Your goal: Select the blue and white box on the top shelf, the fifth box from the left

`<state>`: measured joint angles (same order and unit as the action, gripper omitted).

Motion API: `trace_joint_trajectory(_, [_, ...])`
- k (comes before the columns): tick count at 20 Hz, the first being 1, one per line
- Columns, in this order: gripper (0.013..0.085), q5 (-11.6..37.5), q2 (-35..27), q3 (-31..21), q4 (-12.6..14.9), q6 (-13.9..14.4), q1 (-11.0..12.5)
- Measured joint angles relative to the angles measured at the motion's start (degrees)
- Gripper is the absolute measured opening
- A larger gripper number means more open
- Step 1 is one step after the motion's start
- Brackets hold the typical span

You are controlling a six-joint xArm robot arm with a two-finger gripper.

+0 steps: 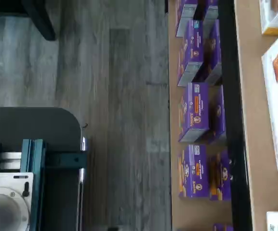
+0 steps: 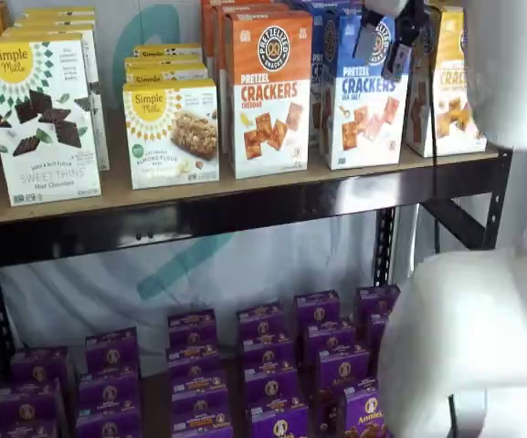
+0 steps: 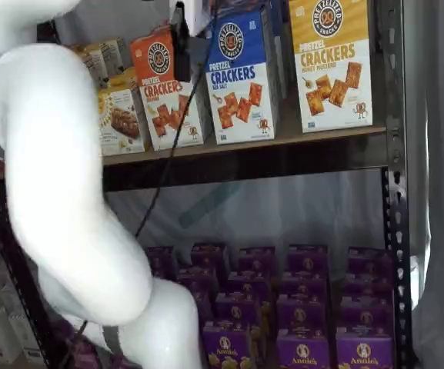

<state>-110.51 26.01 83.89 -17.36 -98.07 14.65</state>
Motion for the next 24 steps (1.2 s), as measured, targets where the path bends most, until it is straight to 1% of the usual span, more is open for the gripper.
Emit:
trace_joint_trajectory(2, [0.0850, -0.1, 0.0, 0.0, 2.1, 0.3, -1.2])
trace_joint_trajectory(3, [0.0850, 0.1, 0.1, -0.3, 2.5, 0.4, -1.5])
trace_joint_trajectory(6, [0.0850, 0.5, 0.6, -1.1, 2.4, 0.5, -1.6])
trace_joint_trajectory(8, [0.0850, 1.1, 1.1, -1.7, 1.7, 0.5, -1.3])
trace_joint_trajectory(10, [0.0850, 2.1, 1.8, -2.4, -0.2, 0.4, -0.4])
trace_joint_trajectory(14, [0.0850, 4.5, 3.2, -3.0, -5.6, 0.3, 2.0])
trace_joint_trajectory(19, [0.0850, 8.4, 4.8, -3.4, -9.7, 0.5, 4.0])
trace_joint_trajectory(22, [0.0850, 9.5, 5.1, -3.3, -11.9, 0.5, 5.2])
trace_joint_trajectory(24, [0.0850, 12.9, 6.2, -4.5, -13.5, 0.6, 5.6])
